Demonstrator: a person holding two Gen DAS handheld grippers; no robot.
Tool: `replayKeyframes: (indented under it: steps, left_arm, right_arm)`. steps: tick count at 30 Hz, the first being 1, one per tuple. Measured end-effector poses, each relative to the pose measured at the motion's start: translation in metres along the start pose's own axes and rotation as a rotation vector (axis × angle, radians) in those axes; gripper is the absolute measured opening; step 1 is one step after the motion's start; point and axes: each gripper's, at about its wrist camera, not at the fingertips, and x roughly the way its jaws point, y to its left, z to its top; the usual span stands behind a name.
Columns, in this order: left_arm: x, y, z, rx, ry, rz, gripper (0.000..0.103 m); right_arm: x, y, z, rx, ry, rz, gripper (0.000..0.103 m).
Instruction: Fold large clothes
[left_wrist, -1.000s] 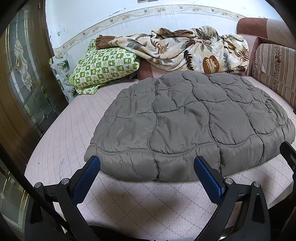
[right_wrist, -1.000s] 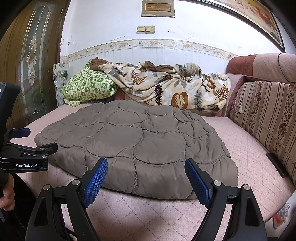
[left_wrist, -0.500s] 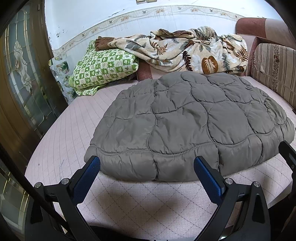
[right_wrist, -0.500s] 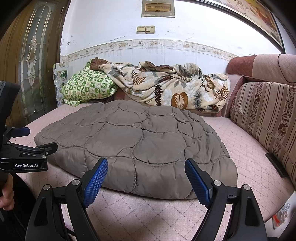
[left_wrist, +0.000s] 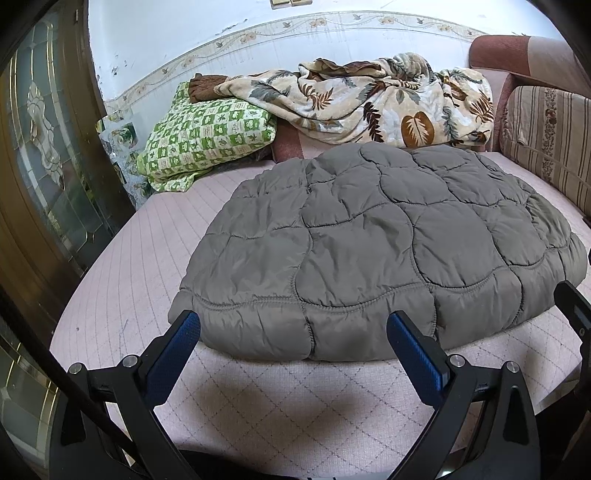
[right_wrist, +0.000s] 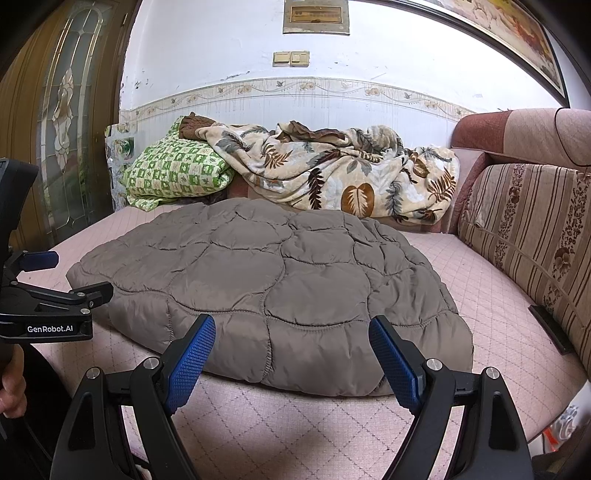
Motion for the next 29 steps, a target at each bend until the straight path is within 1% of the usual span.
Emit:
replayKeyframes:
  steps: [18, 19, 22, 25, 29]
  left_arm:
    - [0.0002, -0.0005, 0.0001, 0.000, -0.001, -0.002, 0.101]
    - [0.0004, -0.0006, 0.0004, 0.000, 0.000, -0.004, 0.101]
    - [-0.0003, 0.0002, 0.0014, -0.010, 0.007, -0.040, 0.101]
    - [-0.0032, 0.0000, 0.0041, -0.013, -0.009, -0.026, 0.101]
    - [-0.0030, -0.0024, 0.0059, -0.009, -0.009, -0.032, 0.101]
  right_arm:
    - [0.0000, -0.0002, 0.0004, -0.003, 0.000, 0.001, 0.089]
    - [0.0000, -0.0001, 0.0004, -0.002, 0.000, 0.000, 0.089]
    - [-0.0002, -0.0008, 0.0004, -0.002, -0.001, 0.001, 0.089]
    - [-0.0009, -0.0019, 0.0000, -0.001, -0.003, 0.001, 0.089]
    - [-0.0017, -0.0058, -0.0003, -0.001, -0.003, -0.002, 0.089]
